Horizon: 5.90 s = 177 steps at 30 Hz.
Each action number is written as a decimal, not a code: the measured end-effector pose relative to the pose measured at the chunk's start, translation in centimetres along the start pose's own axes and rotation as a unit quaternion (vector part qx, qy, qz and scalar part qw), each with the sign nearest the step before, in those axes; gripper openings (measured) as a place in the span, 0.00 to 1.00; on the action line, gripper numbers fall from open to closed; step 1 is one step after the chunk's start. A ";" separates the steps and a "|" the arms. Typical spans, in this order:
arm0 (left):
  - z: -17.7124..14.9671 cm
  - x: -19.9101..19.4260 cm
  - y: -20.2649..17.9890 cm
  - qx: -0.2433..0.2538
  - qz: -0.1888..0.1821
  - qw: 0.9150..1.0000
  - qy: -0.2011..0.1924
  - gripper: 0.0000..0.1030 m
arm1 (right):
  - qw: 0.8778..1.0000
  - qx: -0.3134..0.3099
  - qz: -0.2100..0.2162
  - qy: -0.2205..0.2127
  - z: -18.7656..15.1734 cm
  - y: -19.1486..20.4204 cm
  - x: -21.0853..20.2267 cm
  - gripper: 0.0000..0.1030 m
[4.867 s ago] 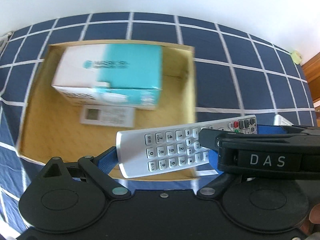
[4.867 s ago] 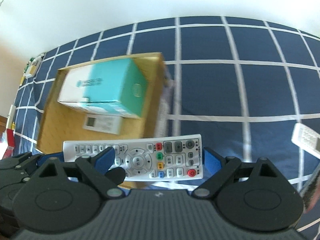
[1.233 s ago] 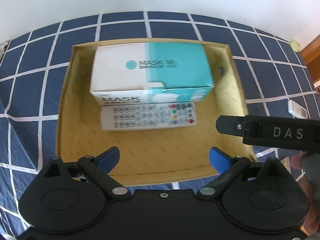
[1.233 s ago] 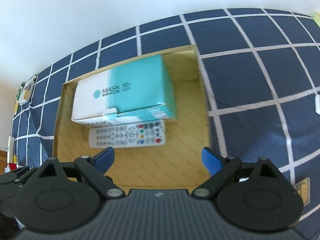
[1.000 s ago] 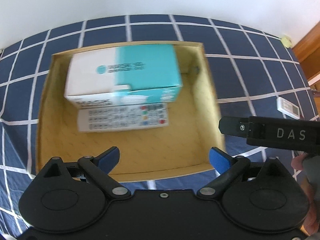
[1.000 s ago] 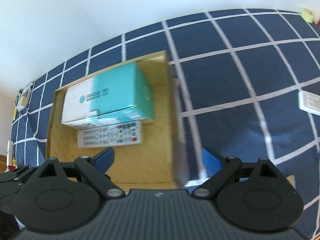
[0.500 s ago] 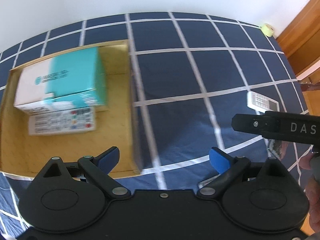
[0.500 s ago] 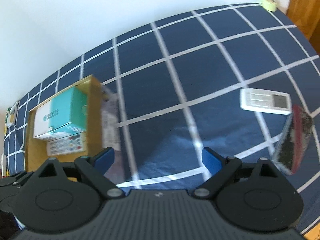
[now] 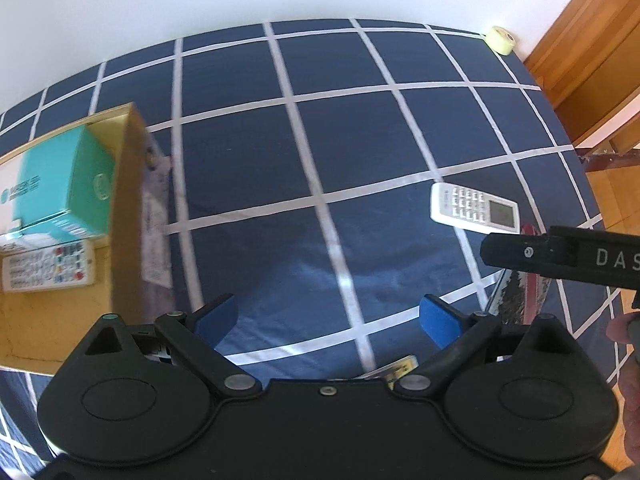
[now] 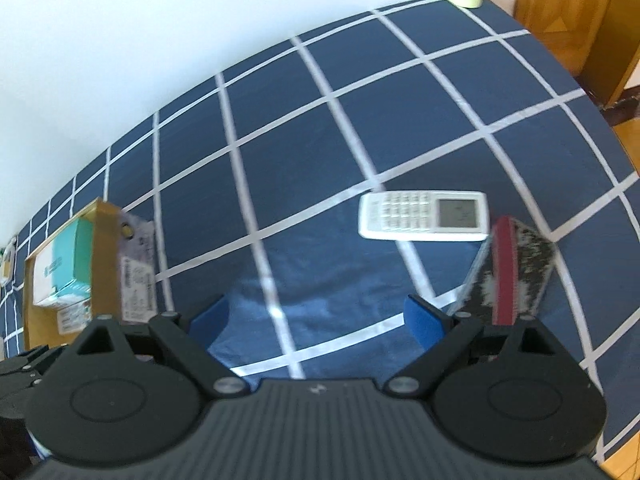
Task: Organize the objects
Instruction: 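Move both grippers away from the box toward the white GREE remote, then close both grippers on the white GREE air-conditioner remote, then lift the GREE remote with both grippers, then carry the GREE remote over the cardboard box beside the TV remote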
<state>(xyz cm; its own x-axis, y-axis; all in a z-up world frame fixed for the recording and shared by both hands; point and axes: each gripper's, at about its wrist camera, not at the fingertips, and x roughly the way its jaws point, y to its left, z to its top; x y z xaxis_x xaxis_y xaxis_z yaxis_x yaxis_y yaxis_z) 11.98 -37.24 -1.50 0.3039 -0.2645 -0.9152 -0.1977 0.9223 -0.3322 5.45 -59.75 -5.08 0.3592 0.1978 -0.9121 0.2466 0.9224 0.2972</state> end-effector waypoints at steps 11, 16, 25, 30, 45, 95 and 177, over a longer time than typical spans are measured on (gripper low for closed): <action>2.4 3.3 -5.0 0.007 0.004 1.000 0.021 0.95 | 0.999 0.036 -0.005 0.003 2.5 -6.6 0.8 0.91; 4.2 5.3 -6.5 0.013 0.005 0.999 0.029 0.95 | 0.999 0.053 -0.004 0.009 4.1 -9.0 2.1 0.91; 7.0 10.3 -8.5 0.026 0.002 0.998 0.054 0.95 | 0.998 0.063 -0.006 0.030 7.0 -11.1 6.4 0.91; 7.9 13.0 -9.4 0.034 -0.006 0.997 0.071 0.95 | 0.997 0.065 -0.009 0.047 8.0 -11.9 9.0 0.91; 9.0 18.0 -11.2 0.050 -0.037 0.991 0.120 0.94 | 0.994 0.066 -0.015 0.081 9.2 -12.7 13.4 0.90; 9.0 16.1 -12.8 0.087 -0.107 0.982 0.130 0.74 | 0.996 0.027 -0.015 0.080 8.6 -9.8 12.2 0.78; -3.2 8.4 35.1 -0.131 -0.110 0.984 0.052 0.74 | 0.984 -0.140 0.031 0.109 -10.6 36.9 18.0 0.78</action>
<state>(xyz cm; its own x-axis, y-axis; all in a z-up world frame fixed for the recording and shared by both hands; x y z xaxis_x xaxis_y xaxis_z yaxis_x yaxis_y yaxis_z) 4.68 -8.03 -21.60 0.2726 -0.4896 -0.8282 -0.3751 0.7386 -0.5601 11.49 -18.69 -13.49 0.1571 0.2938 -0.9429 -0.0385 0.9558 0.2915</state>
